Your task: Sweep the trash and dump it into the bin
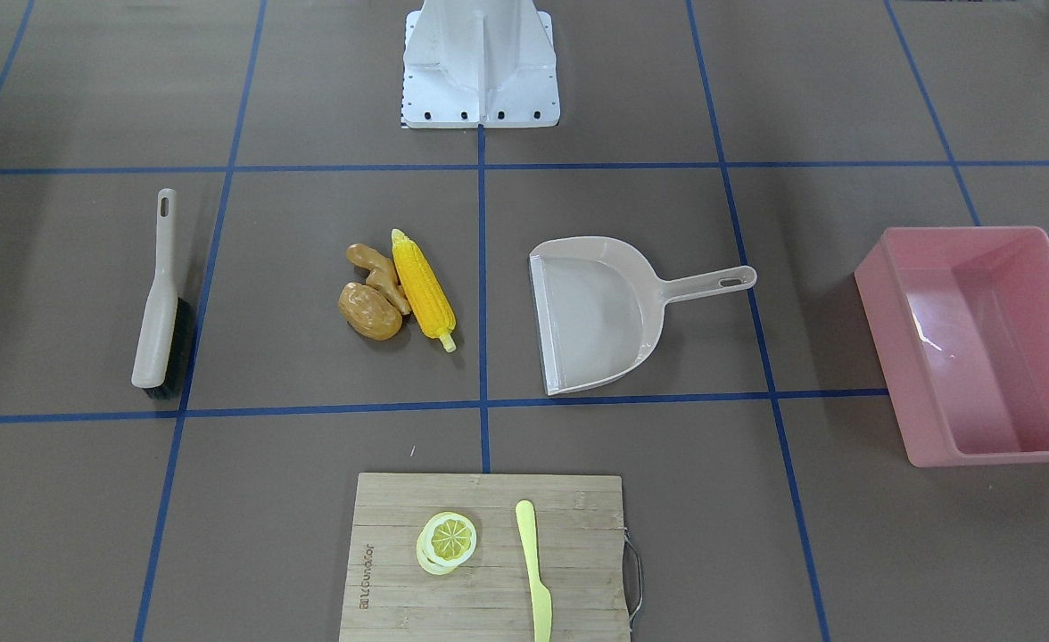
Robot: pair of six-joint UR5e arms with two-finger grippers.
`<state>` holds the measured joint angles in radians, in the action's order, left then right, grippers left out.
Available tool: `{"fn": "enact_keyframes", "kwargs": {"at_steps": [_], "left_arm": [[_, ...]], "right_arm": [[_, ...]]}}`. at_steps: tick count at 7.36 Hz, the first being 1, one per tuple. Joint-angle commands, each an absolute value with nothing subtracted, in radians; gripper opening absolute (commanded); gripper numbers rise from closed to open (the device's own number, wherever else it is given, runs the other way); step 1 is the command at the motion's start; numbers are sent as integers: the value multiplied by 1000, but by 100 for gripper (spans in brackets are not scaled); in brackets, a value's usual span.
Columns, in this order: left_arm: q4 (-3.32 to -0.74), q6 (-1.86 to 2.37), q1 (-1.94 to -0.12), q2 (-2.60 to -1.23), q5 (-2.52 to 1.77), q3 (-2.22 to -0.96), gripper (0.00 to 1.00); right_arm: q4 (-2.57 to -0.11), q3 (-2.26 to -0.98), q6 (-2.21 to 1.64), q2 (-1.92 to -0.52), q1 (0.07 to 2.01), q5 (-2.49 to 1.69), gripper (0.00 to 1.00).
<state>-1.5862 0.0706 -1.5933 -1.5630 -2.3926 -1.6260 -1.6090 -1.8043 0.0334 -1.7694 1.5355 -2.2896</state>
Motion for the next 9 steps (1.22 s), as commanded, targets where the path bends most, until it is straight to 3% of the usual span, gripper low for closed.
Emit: {"fn": "enact_keyframes", "kwargs": {"at_steps": [1,6,9], "left_arm": [[-1586,71,-1591,-1565,-2391,-1625,99],[-1589,71,-1591,-1566,-2391,-1629,99],[-1591,69,-1592,-1574,-2391,-1637,99]], "right_arm": [[-1609,-1813,32,-1770,1536,-2307,100],[-1625,-1871,-84,-1761,1474,-2396,100],[-1588,-1989,-488,-1718,1199,-2358,100]]}}
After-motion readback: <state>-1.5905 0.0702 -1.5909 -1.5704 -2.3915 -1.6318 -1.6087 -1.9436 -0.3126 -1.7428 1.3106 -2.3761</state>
